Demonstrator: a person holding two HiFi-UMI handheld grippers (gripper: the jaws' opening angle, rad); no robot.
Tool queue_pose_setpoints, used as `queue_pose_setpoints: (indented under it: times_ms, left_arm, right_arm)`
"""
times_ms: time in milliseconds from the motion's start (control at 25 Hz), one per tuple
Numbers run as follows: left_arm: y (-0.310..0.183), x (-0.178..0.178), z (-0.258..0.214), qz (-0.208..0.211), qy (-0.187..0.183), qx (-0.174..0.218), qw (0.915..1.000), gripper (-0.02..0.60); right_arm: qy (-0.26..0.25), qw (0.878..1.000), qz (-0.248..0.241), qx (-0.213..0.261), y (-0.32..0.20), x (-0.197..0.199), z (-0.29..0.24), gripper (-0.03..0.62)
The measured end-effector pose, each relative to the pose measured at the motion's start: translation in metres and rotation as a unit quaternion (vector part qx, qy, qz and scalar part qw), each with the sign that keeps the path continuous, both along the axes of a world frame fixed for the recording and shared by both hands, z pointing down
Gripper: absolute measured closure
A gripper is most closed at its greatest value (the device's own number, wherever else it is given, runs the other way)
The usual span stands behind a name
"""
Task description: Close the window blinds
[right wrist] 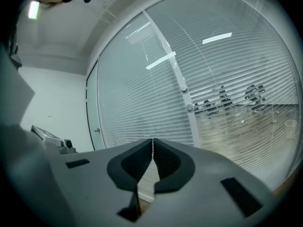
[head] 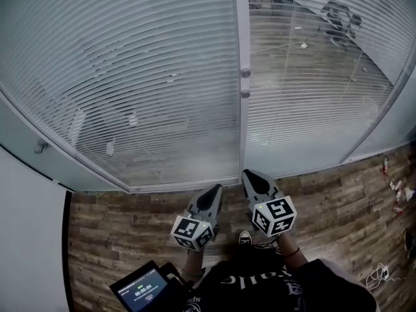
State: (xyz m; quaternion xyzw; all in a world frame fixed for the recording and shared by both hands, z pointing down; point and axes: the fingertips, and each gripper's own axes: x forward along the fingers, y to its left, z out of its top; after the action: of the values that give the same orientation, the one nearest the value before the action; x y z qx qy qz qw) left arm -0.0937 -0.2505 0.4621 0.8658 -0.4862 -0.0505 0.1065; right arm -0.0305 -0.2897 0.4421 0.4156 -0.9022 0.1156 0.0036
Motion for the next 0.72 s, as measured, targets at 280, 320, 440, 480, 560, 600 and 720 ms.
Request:
queue_pose_setpoints:
  times_ms: [280,320,440,480,560,600,720]
  left_arm:
    - [-0.040,0.019,0.009,0.001,-0.013,-0.012,0.9999,0.578]
    - [-0.045,0.020,0.011,0.003,-0.015,-0.013,0.9998,0.578]
    - [-0.056,0.023,0.011,0.012,-0.015,-0.019,0.9996,0.578]
    - [-0.059,0.023,0.011,0.016,-0.015,-0.021,0.9995,0.578]
    - [-0.067,0.020,0.010,0.025,-0.016,-0.024,0.9993,0.578]
    - [-0.073,0.017,0.010,0.033,-0.018,-0.024,0.9990,0.578]
    - [-0.093,0.005,0.009,0.059,-0.018,-0.024,0.9978,0.578]
  right_arm:
    - [0.042,0.999,0.003,0.017,-0.057,0.012,0.002,0.576]
    - [0.045,0.999,0.006,0.020,-0.065,0.012,0.001,0.576]
    - [0.051,0.998,0.019,0.034,-0.087,0.015,-0.005,0.576]
    - [0.054,0.997,0.025,0.041,-0.093,0.016,-0.007,0.574]
    - [0.065,0.995,0.042,0.055,-0.108,0.016,-0.012,0.574]
    - [0.072,0.994,0.053,0.061,-0.116,0.015,-0.015,0.574]
    - [0.086,0.990,0.082,0.077,-0.140,0.006,-0.024,0.574]
